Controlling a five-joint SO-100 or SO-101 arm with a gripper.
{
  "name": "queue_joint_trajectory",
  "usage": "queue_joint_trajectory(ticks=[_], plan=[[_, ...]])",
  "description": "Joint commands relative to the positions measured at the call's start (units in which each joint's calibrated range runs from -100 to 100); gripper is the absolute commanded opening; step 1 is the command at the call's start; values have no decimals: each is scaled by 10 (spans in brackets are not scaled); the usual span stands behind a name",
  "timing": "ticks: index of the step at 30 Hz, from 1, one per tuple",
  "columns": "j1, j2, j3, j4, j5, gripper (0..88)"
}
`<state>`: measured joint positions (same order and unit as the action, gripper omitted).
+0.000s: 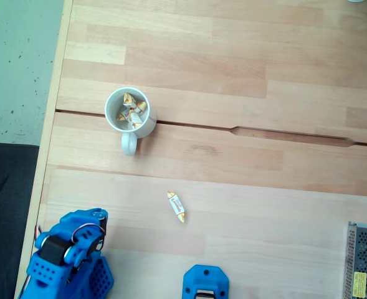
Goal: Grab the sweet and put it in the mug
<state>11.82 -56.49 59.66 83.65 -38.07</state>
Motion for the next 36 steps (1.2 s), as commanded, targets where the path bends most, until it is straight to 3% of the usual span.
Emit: queue_joint_trajectory(ticks=[1, 17, 36], plan=[[9, 63, -77, 8, 0, 0], [177, 169, -178, -3, 4, 0], [208, 189, -231, -3, 5, 0]])
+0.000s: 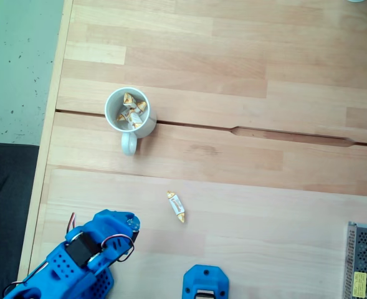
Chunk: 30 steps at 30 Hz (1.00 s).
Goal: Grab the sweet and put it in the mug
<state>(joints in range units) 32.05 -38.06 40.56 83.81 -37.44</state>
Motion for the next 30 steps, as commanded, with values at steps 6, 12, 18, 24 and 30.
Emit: queue_joint_trajectory(ticks=[6, 12, 18, 24, 30], plan=[[11, 82, -114, -5, -1, 0], [6, 208, -203, -5, 14, 0], [6, 303, -295, -5, 34, 0], [9, 372, -379, -5, 59, 0], [12, 417, -440, -6, 139, 0]])
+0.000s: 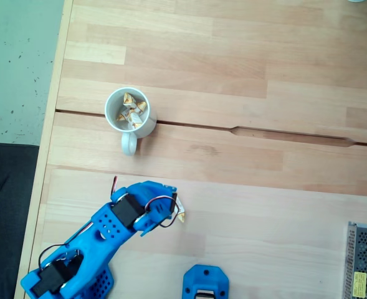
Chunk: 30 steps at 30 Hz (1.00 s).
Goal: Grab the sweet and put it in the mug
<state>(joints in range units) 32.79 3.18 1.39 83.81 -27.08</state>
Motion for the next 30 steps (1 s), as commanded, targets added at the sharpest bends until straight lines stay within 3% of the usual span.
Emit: queue_joint_trajectory(ticks=[1, 10, 16, 30], plan=[[5, 10, -56, -6, 52, 0], [5, 27, -85, -6, 178, 0], [5, 27, -87, -6, 231, 0], [5, 41, -78, -104, 270, 0]])
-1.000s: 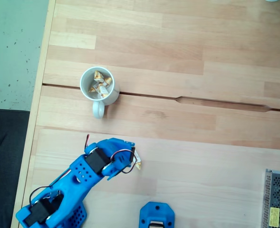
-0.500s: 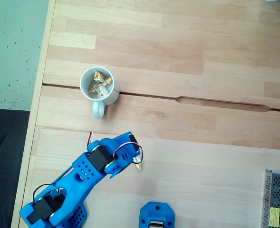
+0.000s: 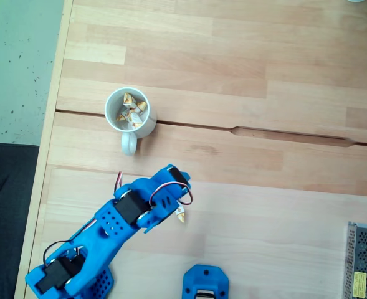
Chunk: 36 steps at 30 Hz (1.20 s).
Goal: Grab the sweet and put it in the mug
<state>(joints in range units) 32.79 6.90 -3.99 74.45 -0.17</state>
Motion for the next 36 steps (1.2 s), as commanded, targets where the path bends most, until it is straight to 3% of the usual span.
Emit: queue_joint_trajectory(ticks=[1, 17, 28, 36], plan=[[5, 11, -28, -11, 1, 0], [-2, 51, -27, -7, -2, 0], [-3, 88, -66, 79, 1, 0], [-3, 121, -73, 83, 1, 0]])
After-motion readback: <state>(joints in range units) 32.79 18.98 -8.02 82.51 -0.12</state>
